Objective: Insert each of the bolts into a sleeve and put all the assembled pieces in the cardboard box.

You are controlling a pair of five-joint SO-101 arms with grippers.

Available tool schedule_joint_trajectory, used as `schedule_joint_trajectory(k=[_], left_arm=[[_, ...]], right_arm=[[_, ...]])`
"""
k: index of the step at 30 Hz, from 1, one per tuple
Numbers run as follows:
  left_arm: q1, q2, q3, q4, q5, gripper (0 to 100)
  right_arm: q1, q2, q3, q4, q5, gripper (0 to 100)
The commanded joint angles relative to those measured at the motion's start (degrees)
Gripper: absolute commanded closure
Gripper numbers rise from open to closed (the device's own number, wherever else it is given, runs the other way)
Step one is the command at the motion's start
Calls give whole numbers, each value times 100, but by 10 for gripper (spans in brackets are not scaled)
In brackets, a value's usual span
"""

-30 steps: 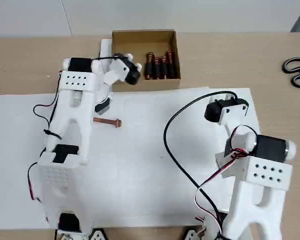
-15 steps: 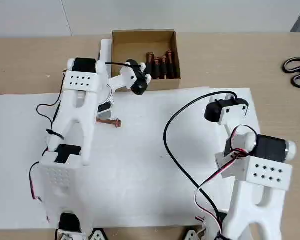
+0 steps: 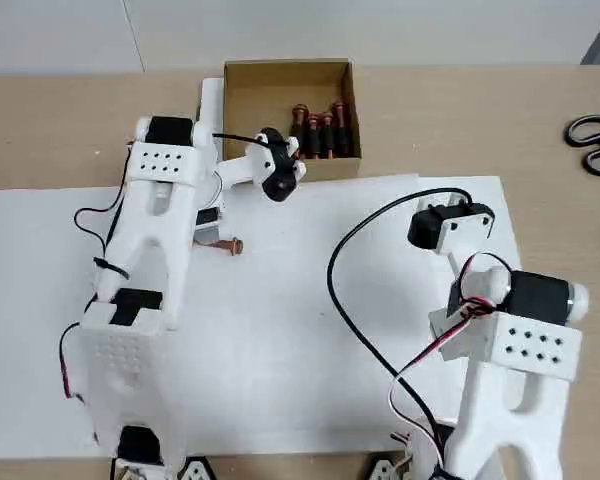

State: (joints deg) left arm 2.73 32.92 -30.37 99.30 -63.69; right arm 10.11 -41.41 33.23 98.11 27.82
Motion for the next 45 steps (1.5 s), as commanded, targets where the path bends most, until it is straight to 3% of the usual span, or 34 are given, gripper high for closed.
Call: schedule_joint_trajectory(k=[1,22,42,45], left_arm=[[35,-53,4,114,-176,877],[466,26,224,105,-299,877],[378,545,154,-176,-413,878],[255,510,110,-185,-422,915]], right_arm=[[31,-119,-26,13,-18,994],[13,-119,-26,13,-18,994],[13,-119,-26,4,-18,994],[13,-119,-26,4,-18,994]])
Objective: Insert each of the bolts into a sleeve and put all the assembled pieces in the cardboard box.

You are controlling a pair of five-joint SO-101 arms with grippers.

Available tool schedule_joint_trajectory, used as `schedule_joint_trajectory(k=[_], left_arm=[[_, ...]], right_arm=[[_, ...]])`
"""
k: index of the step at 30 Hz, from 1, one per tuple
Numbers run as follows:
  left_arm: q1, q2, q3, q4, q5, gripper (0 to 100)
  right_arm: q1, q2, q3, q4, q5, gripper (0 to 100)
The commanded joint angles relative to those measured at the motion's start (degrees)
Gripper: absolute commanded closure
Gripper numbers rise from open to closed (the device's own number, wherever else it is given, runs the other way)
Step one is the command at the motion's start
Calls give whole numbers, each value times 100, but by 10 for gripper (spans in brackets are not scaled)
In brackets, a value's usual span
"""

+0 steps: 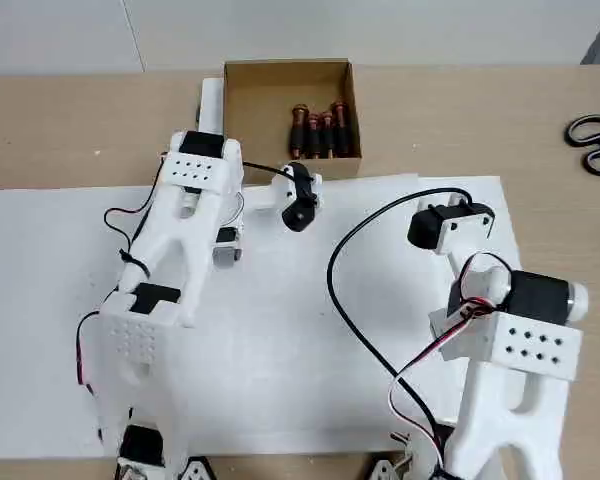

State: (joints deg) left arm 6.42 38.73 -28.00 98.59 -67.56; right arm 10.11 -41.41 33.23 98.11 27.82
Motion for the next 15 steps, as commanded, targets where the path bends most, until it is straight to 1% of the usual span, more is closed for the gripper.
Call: schedule_joint_trajectory(k=[1,4,15], left_arm=[[-141,-62,-163,-114,-35,935],[-264,-53,-215,-70,-35,980],[-316,360,-207,-62,0,985]], right_arm=[[13,-119,-26,4,-18,994],[13,-119,-26,4,-18,994],[4,-119,-26,4,-18,994]])
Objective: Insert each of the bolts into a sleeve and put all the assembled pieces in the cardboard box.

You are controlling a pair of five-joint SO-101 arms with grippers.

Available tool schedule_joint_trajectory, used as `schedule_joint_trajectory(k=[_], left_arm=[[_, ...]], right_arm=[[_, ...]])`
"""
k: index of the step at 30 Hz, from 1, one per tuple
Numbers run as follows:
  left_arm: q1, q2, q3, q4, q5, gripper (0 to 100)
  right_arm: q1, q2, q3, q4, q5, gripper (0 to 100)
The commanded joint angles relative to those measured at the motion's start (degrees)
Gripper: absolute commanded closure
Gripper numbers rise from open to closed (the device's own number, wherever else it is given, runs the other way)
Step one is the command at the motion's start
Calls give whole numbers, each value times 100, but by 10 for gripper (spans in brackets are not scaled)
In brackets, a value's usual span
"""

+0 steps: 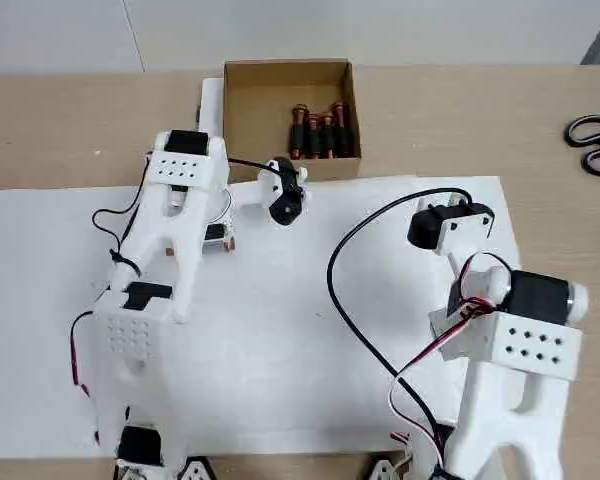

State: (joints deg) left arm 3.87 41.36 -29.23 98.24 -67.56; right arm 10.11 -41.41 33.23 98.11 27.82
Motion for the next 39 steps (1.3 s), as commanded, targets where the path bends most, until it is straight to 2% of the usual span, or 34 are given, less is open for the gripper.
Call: schedule_joint_trajectory(k=[1,5,11,19,23,34,39], left_arm=[[-62,105,-84,-26,0,986],[-62,-26,-286,220,26,995],[-97,-659,-813,202,703,995],[-53,-1670,-884,202,1556,995],[-70,-2207,-910,193,2233,995],[-97,-3754,-866,211,4747,994],[-70,-4545,-444,220,5011,994]], right_arm=[[4,-119,-26,4,-18,994],[4,-119,-35,4,-18,994],[4,-127,-44,4,-18,994],[4,-136,-53,4,-18,994],[4,-444,-334,66,-35,995],[-338,-1411,-536,145,-26,995],[-338,-2167,-536,136,26,992]])
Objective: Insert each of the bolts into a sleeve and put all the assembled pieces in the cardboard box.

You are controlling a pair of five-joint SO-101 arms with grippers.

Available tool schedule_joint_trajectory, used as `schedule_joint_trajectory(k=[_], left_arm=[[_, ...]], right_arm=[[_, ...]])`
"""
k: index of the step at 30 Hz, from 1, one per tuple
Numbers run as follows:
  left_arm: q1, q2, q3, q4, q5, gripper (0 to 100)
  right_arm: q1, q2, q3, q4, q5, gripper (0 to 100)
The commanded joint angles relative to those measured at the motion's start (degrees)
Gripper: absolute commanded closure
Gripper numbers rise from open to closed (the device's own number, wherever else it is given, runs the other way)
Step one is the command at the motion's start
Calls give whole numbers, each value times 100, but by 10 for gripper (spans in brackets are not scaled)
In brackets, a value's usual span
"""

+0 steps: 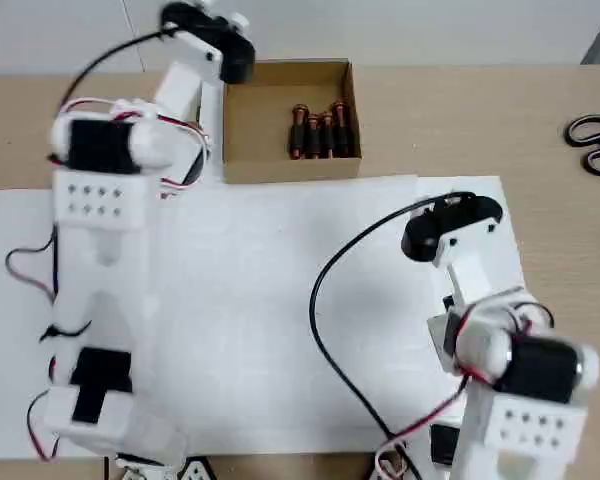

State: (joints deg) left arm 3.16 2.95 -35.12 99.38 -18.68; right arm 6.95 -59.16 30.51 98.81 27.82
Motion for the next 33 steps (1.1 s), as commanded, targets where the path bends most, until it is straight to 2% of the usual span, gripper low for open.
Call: schedule_joint_trajectory(k=[1,7,14,20,26,29,33], left_arm=[[9,-888,374,105,123,994],[9,-1996,1798,88,123,994],[-18,-2734,2387,-255,220,994],[0,-3358,2756,-352,1292,994],[-35,-4044,3187,-352,1996,994],[-35,-4484,3653,-352,2400,994],[-35,-5266,4365,-659,2945,994]], right_arm=[[-22,-532,-255,57,114,992],[-22,-1490,246,40,712,991],[-22,-2809,923,-180,862,994],[22,-3820,1644,-549,853,995],[523,-4514,2347,-910,826,995],[620,-4462,2514,-1253,519,995],[593,-4462,2681,-1622,-404,995]])
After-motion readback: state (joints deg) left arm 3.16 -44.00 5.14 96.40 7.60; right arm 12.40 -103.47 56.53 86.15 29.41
